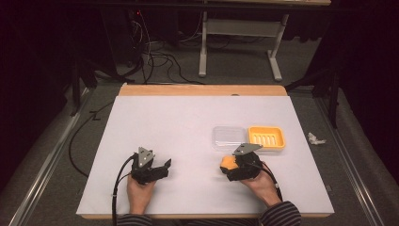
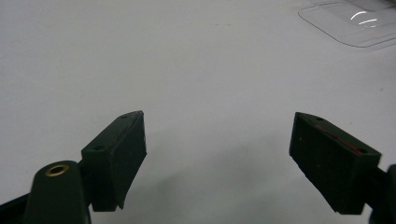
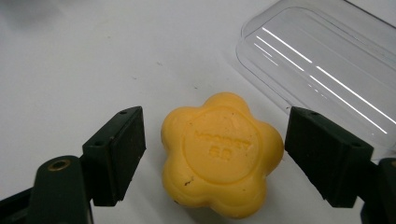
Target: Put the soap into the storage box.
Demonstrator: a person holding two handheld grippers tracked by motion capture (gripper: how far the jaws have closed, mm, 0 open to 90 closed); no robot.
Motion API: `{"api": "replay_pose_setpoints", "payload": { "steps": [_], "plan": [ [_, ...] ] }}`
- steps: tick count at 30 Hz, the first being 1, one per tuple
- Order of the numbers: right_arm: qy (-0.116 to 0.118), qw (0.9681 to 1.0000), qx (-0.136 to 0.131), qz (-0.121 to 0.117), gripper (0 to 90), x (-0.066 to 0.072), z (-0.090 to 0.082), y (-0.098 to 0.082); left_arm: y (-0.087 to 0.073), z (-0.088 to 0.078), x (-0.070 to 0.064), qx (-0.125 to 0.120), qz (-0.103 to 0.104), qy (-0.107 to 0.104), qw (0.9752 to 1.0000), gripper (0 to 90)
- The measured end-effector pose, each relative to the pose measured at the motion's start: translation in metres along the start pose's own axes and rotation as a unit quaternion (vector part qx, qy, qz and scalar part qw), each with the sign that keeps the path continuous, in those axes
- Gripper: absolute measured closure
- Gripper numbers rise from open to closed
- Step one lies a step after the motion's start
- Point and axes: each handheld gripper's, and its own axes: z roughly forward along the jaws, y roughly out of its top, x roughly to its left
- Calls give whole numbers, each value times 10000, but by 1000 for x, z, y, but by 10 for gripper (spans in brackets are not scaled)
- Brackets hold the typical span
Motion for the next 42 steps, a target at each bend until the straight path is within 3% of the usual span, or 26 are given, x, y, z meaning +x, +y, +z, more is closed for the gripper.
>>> {"api": "replay_pose_setpoints", "payload": {
  "steps": [14,27,30,42],
  "plan": [
    [12,9996,267,-34,196,-5,13,-2,0,0,0,6,-21,15,10000,195],
    [10,9993,373,-35,259,-3,20,-2,0,0,0,3,-14,20,10000,195],
    [12,9987,498,-54,259,-4,22,-3,0,0,0,4,-21,19,10000,194],
    [-7,9990,441,-19,270,-3,21,-4,0,1,1,29,-9,47,10000,194]
  ]
}}
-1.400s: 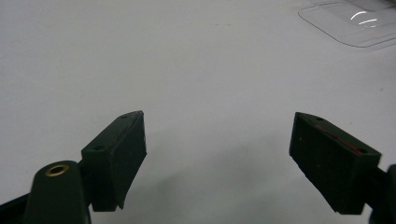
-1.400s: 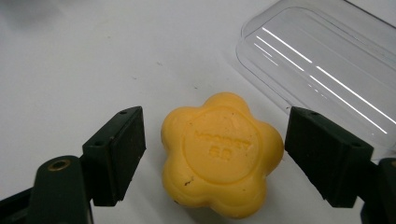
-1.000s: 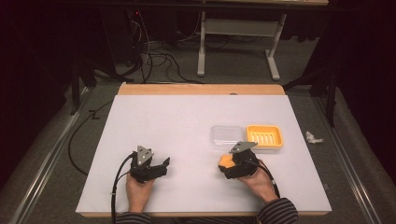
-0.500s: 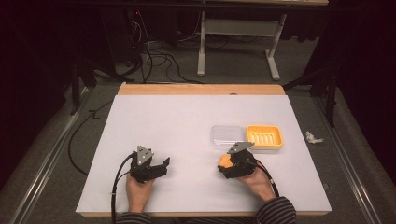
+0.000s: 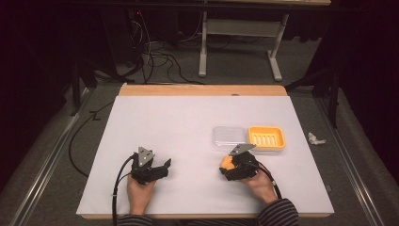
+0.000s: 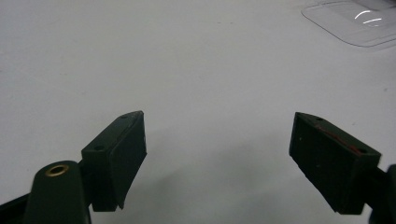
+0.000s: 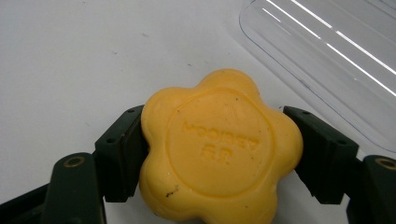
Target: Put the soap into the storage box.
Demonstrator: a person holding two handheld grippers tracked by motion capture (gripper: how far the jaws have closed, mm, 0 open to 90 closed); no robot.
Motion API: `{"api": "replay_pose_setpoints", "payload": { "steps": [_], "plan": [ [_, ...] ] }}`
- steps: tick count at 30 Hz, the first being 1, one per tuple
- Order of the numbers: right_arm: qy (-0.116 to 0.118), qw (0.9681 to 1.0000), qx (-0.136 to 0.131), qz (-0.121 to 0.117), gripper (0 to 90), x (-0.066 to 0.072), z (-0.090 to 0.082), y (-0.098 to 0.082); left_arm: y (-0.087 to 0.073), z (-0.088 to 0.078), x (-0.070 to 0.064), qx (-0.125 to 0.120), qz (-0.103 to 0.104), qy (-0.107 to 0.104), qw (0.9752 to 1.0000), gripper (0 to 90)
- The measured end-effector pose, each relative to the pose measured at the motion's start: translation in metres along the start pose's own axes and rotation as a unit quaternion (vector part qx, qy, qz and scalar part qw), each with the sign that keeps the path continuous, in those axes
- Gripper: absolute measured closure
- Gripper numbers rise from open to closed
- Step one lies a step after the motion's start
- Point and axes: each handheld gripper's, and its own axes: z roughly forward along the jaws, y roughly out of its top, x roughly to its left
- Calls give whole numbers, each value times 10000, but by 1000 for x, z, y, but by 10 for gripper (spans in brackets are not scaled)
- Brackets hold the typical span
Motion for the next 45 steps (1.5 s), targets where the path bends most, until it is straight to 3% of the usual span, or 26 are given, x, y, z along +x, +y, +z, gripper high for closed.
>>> {"api": "replay_pose_setpoints", "payload": {
  "steps": [23,45],
  "plan": [
    [-34,9992,-392,-37,279,-1,-17,-2,0,0,1,30,-26,8,10000,196],
    [-239,9967,-721,289,279,-20,-57,-10,1,1,1,34,-58,19,10000,198]
  ]
}}
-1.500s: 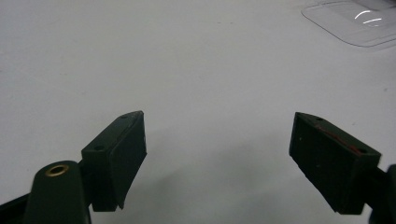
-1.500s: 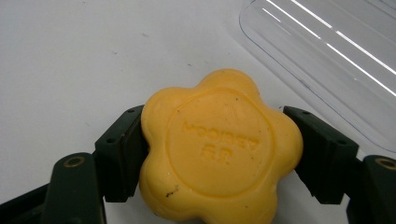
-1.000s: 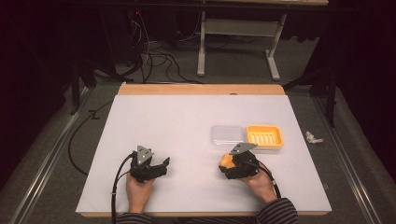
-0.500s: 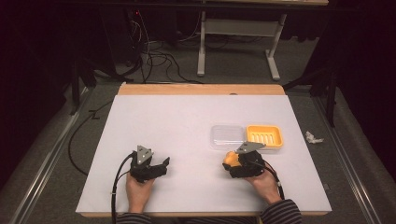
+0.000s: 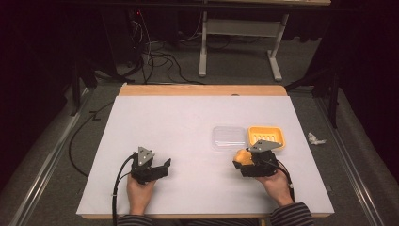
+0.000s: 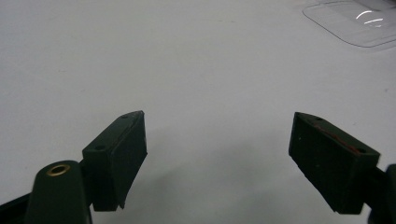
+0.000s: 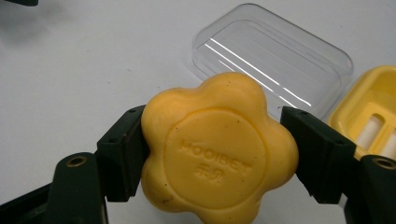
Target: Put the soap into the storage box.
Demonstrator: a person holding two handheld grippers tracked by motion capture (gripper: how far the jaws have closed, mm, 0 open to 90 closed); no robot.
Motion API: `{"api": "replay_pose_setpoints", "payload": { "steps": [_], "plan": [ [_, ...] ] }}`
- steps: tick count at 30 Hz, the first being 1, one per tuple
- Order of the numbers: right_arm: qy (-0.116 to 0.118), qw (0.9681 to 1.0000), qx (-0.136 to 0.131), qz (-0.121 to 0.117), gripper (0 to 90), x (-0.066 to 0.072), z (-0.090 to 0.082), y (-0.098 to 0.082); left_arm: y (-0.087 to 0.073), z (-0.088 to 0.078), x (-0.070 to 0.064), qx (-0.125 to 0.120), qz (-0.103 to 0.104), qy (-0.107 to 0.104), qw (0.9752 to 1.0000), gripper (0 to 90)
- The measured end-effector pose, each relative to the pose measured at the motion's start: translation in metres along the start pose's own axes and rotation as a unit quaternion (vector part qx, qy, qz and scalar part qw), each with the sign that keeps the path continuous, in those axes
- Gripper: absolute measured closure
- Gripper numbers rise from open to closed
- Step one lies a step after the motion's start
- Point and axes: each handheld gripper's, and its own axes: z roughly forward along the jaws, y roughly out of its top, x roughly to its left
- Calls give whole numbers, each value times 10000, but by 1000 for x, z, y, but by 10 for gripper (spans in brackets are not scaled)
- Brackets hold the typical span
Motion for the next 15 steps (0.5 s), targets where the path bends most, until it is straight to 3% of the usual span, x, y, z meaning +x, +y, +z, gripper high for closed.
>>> {"api": "replay_pose_setpoints", "payload": {
  "steps": [15],
  "plan": [
    [-177,9992,-188,292,279,-22,-28,-4,0,0,0,3,3,3,10000,199]
  ]
}}
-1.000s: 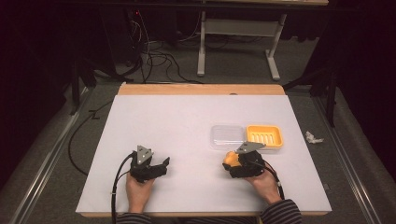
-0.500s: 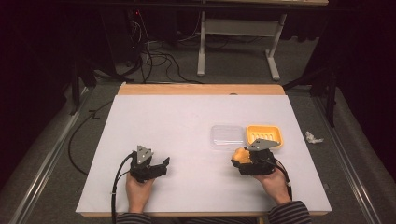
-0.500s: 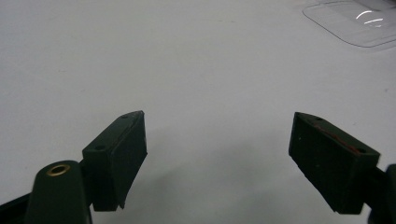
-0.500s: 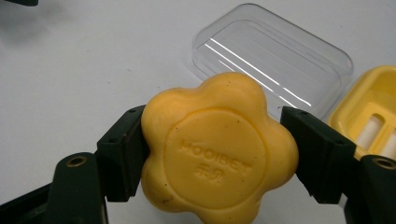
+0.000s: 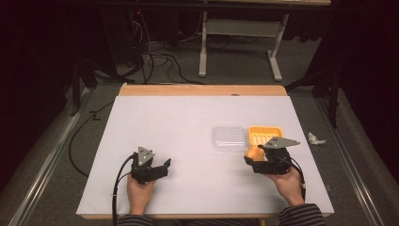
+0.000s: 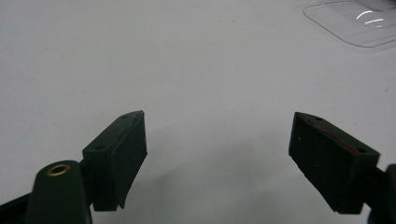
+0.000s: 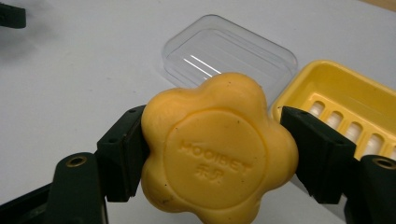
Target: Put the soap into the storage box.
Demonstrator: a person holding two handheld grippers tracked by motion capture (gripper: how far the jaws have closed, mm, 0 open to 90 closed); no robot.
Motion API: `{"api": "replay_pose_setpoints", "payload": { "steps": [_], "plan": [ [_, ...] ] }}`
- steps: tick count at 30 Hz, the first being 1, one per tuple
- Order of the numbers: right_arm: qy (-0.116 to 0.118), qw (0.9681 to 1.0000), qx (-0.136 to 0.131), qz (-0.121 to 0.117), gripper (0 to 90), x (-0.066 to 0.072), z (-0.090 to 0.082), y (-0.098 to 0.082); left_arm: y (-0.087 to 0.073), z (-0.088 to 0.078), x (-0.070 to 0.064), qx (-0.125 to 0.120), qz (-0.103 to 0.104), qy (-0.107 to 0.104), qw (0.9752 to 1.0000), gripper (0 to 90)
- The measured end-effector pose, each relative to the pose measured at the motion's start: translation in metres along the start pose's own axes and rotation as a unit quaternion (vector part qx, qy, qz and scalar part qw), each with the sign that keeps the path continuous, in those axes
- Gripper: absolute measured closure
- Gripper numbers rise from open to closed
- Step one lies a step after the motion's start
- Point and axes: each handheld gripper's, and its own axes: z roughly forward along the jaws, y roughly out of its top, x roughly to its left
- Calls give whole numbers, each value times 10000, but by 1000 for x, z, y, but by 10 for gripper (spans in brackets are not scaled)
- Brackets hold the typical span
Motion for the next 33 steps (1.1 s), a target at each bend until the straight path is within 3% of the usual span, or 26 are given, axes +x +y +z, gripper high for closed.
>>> {"api": "replay_pose_setpoints", "payload": {
  "steps": [20,33],
  "plan": [
    [-353,9990,-55,282,279,-34,-28,4,0,0,0,14,-26,-8,10000,198],
    [-483,9965,-16,678,279,-63,-32,1,0,0,-1,-18,-29,-34,10000,204]
  ]
}}
